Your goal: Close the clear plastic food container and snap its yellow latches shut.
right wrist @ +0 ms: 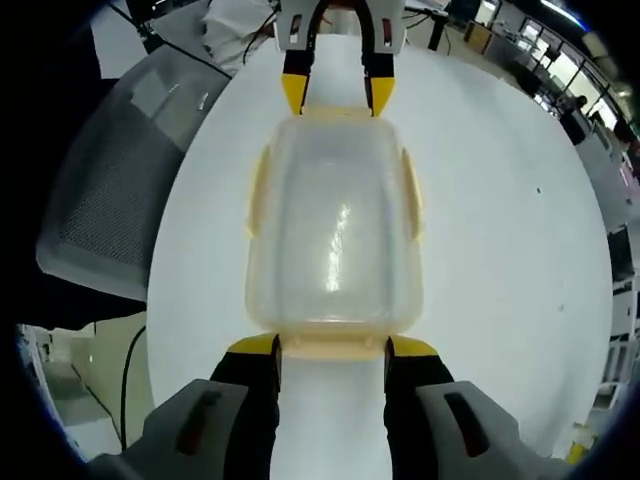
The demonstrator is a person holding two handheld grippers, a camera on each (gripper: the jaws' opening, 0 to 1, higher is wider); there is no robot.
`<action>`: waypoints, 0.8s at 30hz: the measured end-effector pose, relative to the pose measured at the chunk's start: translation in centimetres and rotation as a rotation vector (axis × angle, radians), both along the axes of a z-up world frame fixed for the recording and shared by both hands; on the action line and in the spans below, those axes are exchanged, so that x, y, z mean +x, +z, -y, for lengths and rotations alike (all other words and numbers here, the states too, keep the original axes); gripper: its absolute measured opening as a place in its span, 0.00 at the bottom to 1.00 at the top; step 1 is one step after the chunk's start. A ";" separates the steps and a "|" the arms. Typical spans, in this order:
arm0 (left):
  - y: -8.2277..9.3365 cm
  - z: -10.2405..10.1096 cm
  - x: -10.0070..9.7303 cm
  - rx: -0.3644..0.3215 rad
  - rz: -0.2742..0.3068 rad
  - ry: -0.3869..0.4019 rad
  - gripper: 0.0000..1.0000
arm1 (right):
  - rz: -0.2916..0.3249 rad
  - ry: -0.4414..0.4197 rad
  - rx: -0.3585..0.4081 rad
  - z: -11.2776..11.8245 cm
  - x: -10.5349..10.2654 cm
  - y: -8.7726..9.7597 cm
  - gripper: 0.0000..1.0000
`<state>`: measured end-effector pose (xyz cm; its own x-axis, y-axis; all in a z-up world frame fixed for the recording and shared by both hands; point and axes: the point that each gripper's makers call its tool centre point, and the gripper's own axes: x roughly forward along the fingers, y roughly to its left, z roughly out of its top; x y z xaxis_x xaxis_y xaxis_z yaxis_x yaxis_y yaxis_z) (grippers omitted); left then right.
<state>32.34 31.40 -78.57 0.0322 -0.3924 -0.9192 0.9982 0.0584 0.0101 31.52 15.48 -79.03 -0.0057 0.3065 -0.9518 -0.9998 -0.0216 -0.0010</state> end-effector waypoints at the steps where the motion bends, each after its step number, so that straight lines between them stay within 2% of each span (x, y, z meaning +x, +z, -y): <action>1: 0.0 0.0 0.1 -0.001 -0.007 0.008 0.33 | 0.000 0.001 0.001 0.0 0.0 0.0 0.38; 14: -0.4 0.1 -0.1 0.001 -0.015 0.009 0.33 | -0.010 -0.003 0.057 0.2 0.1 -0.2 0.38; 24: -0.3 0.2 -0.1 0.006 -0.014 0.008 0.34 | 0.000 0.007 0.035 0.2 0.0 -0.1 0.39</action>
<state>32.23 31.23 -78.85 0.0225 -0.3863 -0.9221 0.9978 0.0660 -0.0033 31.54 15.29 -79.15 -0.0078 0.3396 -0.9405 -0.9996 -0.0284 -0.0020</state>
